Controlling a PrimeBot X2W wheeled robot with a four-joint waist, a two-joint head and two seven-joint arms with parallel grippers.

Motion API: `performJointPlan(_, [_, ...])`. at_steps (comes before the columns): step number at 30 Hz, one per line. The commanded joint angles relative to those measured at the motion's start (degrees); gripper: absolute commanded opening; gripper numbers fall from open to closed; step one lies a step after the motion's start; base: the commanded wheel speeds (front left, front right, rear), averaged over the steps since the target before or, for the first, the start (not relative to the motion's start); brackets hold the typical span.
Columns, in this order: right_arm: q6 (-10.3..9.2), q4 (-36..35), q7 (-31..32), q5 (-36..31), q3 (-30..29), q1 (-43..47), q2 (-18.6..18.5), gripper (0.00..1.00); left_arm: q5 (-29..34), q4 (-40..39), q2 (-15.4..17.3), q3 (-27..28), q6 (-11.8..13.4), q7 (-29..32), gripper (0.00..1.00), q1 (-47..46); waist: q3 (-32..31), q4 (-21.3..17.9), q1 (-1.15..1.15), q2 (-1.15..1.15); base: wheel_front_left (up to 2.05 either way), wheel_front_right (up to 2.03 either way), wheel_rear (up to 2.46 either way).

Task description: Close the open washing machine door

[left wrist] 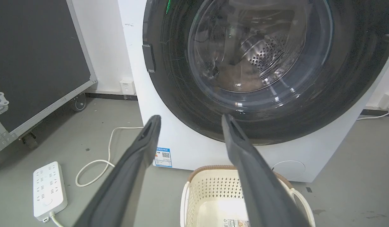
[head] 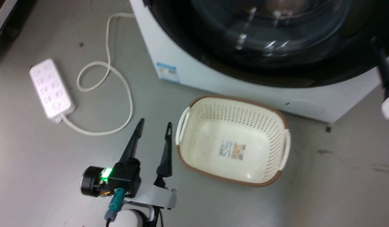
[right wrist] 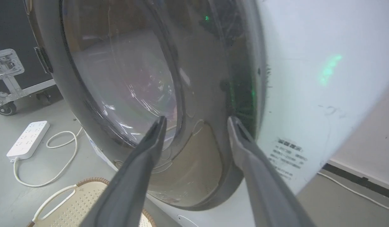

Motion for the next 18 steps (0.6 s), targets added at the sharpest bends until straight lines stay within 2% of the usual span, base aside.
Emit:
performJointPlan(1, [-0.25,-0.42,-0.47,-0.11,-0.11,1.96,0.72,1.00,-0.30,0.38,0.23,0.54,-0.37,-0.25,1.00,0.76,-3.31,-2.89,0.01,0.00,0.00,0.00,0.00])
performJointPlan(4, [-0.25,-2.47,-0.86,-1.77,-1.63,6.01,2.75,1.00,-0.46,1.18,0.71,1.86,-1.25,-0.25,1.00,1.73,-6.12,-5.40,0.01,0.00,0.00,0.00,0.00])
performJointPlan(6, [-0.25,-4.94,-0.93,-4.26,-5.80,9.32,4.90,1.00,-0.67,1.50,0.86,2.98,-1.44,-0.25,1.00,2.49,-7.85,-7.26,0.01,0.00,0.00,0.00,0.00])
performJointPlan(11, [-0.25,-13.40,-0.95,-12.07,-15.43,20.60,12.77,1.00,-1.08,2.48,1.13,5.28,-2.02,-0.25,1.00,4.31,-11.44,-11.17,0.01,0.00,0.00,0.00,0.00])
performJointPlan(18, [-0.25,-24.42,-0.96,-20.01,-23.26,34.10,22.78,1.00,-0.75,3.14,1.51,6.87,-2.88,-0.25,1.00,7.24,-14.26,-14.49,0.01,0.00,0.00,0.00,0.00])
